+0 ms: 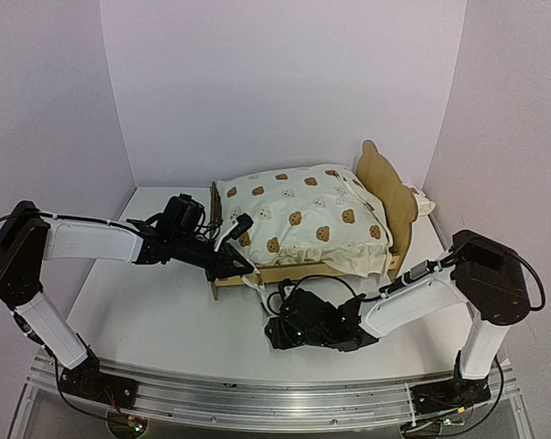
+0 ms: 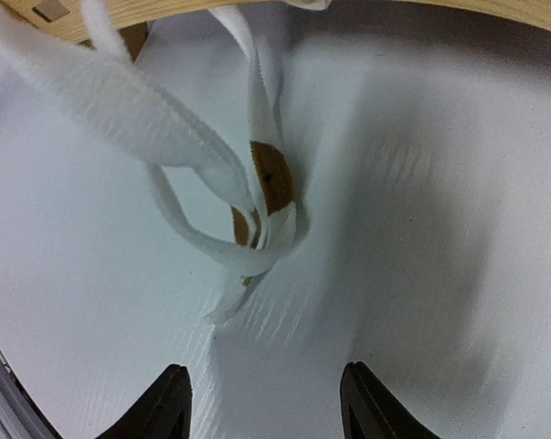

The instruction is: Set up the pet bed

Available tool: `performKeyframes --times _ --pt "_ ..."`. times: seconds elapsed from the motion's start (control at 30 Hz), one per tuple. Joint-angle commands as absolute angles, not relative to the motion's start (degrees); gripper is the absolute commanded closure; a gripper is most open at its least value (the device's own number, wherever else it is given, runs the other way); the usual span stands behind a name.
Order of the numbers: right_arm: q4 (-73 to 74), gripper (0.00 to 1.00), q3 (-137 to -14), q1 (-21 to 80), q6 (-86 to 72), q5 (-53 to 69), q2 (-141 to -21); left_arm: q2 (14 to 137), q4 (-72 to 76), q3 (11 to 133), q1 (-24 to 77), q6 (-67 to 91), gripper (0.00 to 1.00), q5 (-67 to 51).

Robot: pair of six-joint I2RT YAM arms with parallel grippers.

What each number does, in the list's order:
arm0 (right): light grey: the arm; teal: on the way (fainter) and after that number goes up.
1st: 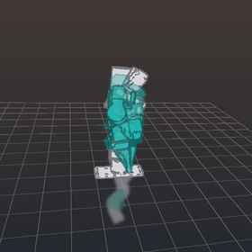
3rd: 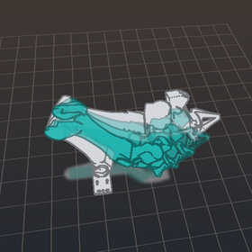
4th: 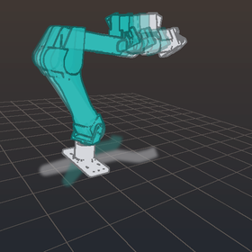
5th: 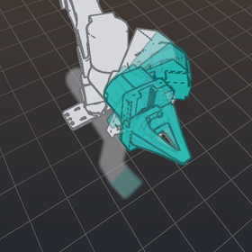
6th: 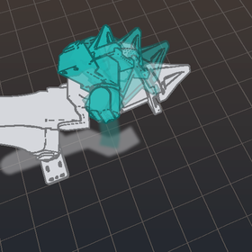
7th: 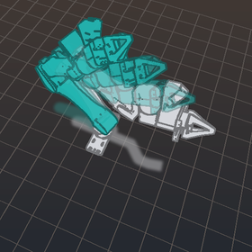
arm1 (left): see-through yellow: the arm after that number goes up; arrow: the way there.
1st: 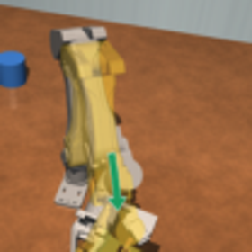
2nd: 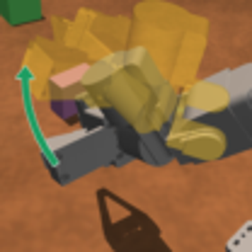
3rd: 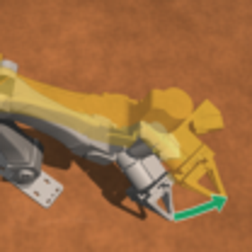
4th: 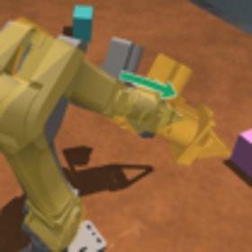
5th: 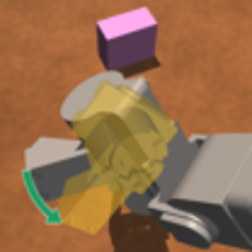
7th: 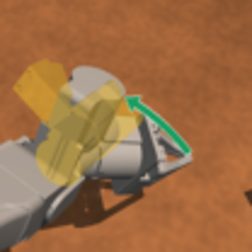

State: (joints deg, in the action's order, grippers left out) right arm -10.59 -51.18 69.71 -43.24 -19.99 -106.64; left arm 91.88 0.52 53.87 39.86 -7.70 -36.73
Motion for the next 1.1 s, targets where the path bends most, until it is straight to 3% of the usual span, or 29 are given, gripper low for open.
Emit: performKeyframes --times 0.0,0.2,0.3,0.4,0.53,0.57,0.77,0.9,1.07 --pt "-14.4 0.46 -54.8 69.6 -47.1 -23.0 -108.4 89.6 2.7 53.6 39.9 -8.8 1.00 -36.3" --pt "-14.9 0.53 -55.9 69.7 -48.8 -24.5 -111.4 89.4 2.7 53.2 39.8 -8.7 1.00 -36.4" --pt "-14.8 0.63 -55.3 69.6 -50.2 -26.4 -112.9 89.2 2.7 53.3 39.8 -8.5 1.00 -36.2" --pt "-14.6 0.73 -54.0 69.6 -52.0 -27.3 -113.6 89.0 2.0 53.9 39.8 -8.2 1.00 -35.8" --pt "-14.3 0.99 -52.0 69.6 -52.7 -26.5 -113.1 88.0 -2.9 56.3 39.6 -9.9 1.00 -34.1" --pt "-14.1 1.00 -51.5 69.5 -52.4 -26.3 -112.5 87.7 -4.9 57.3 39.3 -10.7 1.00 -33.6" --pt "-13.2 1.00 -47.0 68.0 -47.8 -20.9 -107.4 83.6 -18.3 62.6 33.5 -19.0 1.00 -29.7" --pt "-13.6 1.00 -48.1 66.4 -44.1 -15.0 -107.6 81.2 -19.3 61.1 32.6 -19.3 1.00 -31.5" --pt "-15.7 0.84 -54.4 66.4 -38.4 -11.5 -109.5 81.6 -14.3 58.0 32.6 -14.6 1.00 -37.2"
